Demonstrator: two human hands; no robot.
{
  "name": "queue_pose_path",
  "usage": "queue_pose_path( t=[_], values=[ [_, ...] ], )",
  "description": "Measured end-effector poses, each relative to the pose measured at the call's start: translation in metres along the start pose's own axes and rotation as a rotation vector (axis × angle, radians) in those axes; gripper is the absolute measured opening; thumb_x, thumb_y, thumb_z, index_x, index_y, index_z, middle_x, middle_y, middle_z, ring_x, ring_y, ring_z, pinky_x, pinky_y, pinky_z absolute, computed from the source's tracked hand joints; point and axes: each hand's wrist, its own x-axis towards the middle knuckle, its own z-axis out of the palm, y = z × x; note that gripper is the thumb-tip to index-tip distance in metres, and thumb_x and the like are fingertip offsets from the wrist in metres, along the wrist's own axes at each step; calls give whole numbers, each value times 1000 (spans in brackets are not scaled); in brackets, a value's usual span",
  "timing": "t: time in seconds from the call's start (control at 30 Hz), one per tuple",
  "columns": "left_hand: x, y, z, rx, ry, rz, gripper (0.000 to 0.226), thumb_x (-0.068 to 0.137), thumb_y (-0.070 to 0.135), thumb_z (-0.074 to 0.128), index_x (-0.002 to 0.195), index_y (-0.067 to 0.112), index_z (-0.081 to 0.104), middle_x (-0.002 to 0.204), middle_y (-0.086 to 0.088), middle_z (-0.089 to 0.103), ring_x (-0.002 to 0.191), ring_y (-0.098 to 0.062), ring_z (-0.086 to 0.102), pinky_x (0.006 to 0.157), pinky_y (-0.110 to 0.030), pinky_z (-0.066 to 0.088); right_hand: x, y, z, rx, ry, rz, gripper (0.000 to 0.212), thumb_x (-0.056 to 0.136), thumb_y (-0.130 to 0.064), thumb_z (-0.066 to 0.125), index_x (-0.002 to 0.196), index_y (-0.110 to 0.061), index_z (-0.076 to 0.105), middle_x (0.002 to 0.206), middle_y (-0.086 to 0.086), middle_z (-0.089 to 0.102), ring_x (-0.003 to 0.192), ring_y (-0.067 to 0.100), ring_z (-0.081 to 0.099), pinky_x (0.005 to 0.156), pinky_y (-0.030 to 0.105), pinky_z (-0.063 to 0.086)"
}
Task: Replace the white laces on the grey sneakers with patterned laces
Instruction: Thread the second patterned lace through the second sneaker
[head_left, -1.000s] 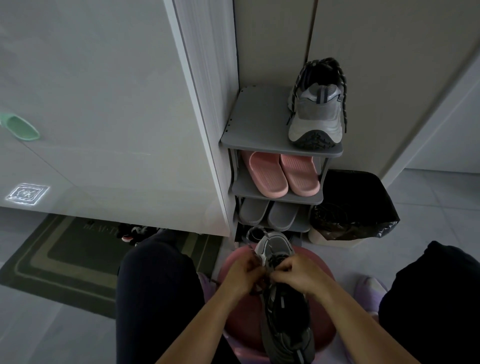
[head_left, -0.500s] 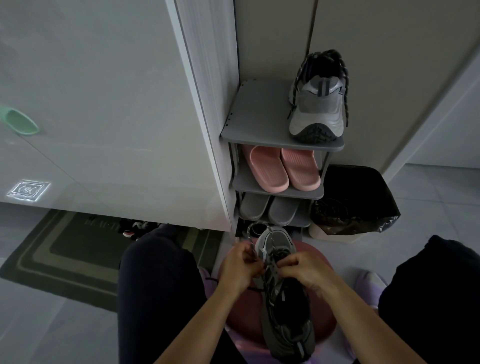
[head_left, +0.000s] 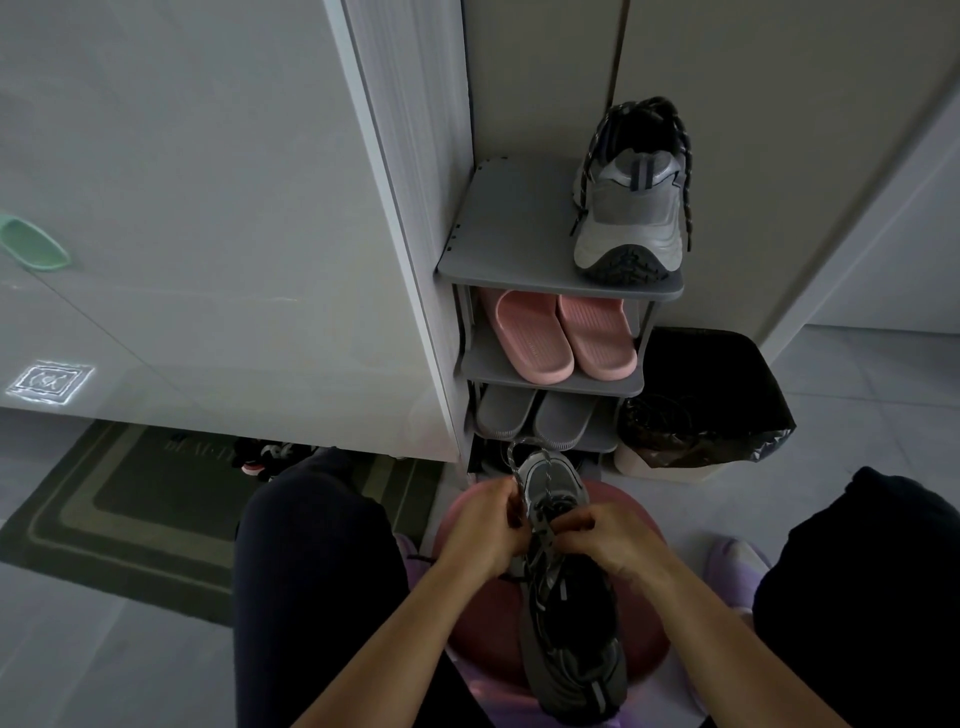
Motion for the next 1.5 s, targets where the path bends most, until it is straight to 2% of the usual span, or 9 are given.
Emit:
queue_pose_path(
  t=[0.33, 0.5, 0.67, 0.83, 0.97, 1.13, 1.27, 1.37, 1.5],
  values=[
    [1, 20, 3, 130, 65, 69, 7, 87, 15, 56, 91, 16, 51, 83, 3, 49, 78, -11, 47, 67, -23, 36, 4, 10, 1, -37, 56, -44, 16, 83, -12, 63, 96, -13, 72, 84, -3, 67, 71, -2, 59, 57, 2, 44],
    [-6, 10, 5, -448, -4, -149, 27, 82, -6, 61, 74, 14, 44, 70, -5, 56, 60, -15, 57, 56, -22, 50, 9, 11, 4, -139, 82, -58, 15, 85, -13, 63, 97, -10, 70, 81, -6, 64, 75, 5, 59, 70, 15, 47],
    [-14, 11, 10, -637, -57, -198, 28, 80, 10, 68, 100, 11, 48, 87, -2, 60, 78, -12, 60, 62, -16, 49, 7, 10, 11, -238, 148, -149, 19, 84, -18, 62, 71, -30, 59, 74, -13, 60, 71, 5, 59, 65, 19, 46],
    [-13, 18, 17, -684, -114, -183, 43, 77, -8, 59, 101, 24, 42, 87, 0, 61, 79, -10, 60, 66, -16, 50, 4, 20, 8, -57, 226, -185, 15, 86, -13, 61, 72, -19, 60, 60, -10, 53, 51, -4, 50, 52, 9, 38],
    [-7, 23, 19, -729, -100, -294, 63, 60, 10, 68, 117, 9, 42, 101, -10, 63, 87, -18, 64, 71, -26, 52, -3, 25, -7, 51, 332, -200, 19, 87, -10, 59, 71, -20, 59, 64, -4, 59, 56, 0, 51, 54, 9, 39],
    [-7, 22, 18, -739, -73, -313, 42, 78, -2, 62, 109, 13, 37, 87, -3, 56, 75, -11, 56, 62, -20, 47, -21, 23, -68, 499, 610, -160, 22, 93, -3, 49, 76, -17, 55, 76, 0, 52, 61, 17, 62, 59, 19, 53],
    [-8, 18, 17, -754, -114, -296, 53, 79, -1, 61, 121, 16, 34, 80, -1, 54, 71, -10, 56, 62, -20, 45, -32, 20, -117, 814, 874, -144, 22, 94, -4, 43, 73, -8, 51, 65, 3, 38, 45, 2, 50, 68, 25, 57],
    [-5, 16, 13, -701, -191, -263, 47, 79, -1, 60, 119, 16, 44, 82, -1, 55, 72, -11, 55, 65, -20, 45, -17, 34, -112, 722, 893, -37, 11, 95, -9, 45, 88, -3, 53, 66, 2, 39, 55, 6, 44, 64, 22, 56],
    [-4, 11, 7, -643, -239, -241, 27, 82, 9, 65, 102, 23, 53, 87, 2, 56, 73, -8, 55, 64, -17, 44, 5, 54, -74, -53, 742, 25, 4, 81, 3, 57, 83, 3, 59, 84, 11, 53, 79, 29, 56, 66, 35, 48]
  ],
)
